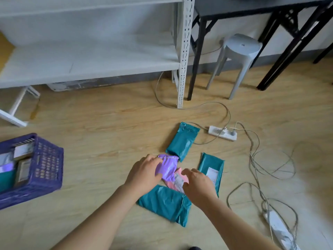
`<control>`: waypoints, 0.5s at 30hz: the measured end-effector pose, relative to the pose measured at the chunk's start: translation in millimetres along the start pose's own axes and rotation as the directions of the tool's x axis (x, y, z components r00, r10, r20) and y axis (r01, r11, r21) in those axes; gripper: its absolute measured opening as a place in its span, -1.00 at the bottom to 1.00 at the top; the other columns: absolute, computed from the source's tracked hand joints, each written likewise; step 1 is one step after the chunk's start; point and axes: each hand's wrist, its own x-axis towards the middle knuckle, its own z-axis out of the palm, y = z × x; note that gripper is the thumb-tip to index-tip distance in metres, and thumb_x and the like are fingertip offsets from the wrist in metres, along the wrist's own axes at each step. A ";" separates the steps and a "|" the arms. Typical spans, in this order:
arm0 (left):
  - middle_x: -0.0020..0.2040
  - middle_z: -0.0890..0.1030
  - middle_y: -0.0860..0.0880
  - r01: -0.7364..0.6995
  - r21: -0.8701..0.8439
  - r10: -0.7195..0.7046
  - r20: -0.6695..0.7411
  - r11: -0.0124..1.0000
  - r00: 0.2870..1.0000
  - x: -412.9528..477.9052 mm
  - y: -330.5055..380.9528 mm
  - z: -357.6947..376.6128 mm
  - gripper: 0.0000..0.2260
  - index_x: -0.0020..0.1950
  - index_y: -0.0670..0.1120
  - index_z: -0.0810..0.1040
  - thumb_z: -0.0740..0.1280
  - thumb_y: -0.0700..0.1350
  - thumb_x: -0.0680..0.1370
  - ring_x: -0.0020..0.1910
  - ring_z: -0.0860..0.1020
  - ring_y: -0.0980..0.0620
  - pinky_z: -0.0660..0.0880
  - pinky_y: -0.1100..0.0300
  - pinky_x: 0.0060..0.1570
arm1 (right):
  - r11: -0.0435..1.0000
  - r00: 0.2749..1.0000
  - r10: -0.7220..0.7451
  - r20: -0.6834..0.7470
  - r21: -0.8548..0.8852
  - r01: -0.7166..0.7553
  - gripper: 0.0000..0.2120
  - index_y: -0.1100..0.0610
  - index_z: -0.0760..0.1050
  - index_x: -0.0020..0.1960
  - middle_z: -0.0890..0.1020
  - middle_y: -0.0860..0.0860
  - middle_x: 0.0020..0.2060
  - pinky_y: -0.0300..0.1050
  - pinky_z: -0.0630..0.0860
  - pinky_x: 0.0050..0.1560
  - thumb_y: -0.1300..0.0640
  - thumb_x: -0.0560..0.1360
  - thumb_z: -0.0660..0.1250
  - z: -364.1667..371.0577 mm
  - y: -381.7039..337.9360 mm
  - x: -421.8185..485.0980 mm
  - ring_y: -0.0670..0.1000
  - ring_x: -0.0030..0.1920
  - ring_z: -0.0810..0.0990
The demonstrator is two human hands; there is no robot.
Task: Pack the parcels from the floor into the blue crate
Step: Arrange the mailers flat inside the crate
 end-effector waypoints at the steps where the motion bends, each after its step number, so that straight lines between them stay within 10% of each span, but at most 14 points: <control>1: 0.32 0.39 0.04 0.017 -0.007 -0.017 -0.003 1.000 1.000 4.7 -12.0 23.5 -0.62 0.36 0.02 0.39 0.26 -0.04 0.54 0.27 0.43 0.01 0.36 0.16 0.23 | 1.000 1.000 0.000 0.008 -0.007 0.000 -0.62 0.02 0.41 0.30 0.51 0.02 0.20 -0.09 0.46 0.05 0.19 0.50 0.18 23.1 8.5 11.1 0.11 0.18 0.52; 15: 0.34 0.34 0.06 0.041 -0.031 -0.042 -0.014 0.999 0.999 134.9 -164.6 353.9 -0.59 0.39 0.02 0.34 0.25 -0.09 0.54 0.29 0.40 0.02 0.33 0.17 0.26 | 0.980 0.990 0.043 0.134 -0.196 -0.017 -0.61 0.05 0.43 0.29 0.52 0.06 0.22 -0.13 0.45 0.11 0.22 0.48 0.18 331.3 151.2 227.1 0.11 0.22 0.51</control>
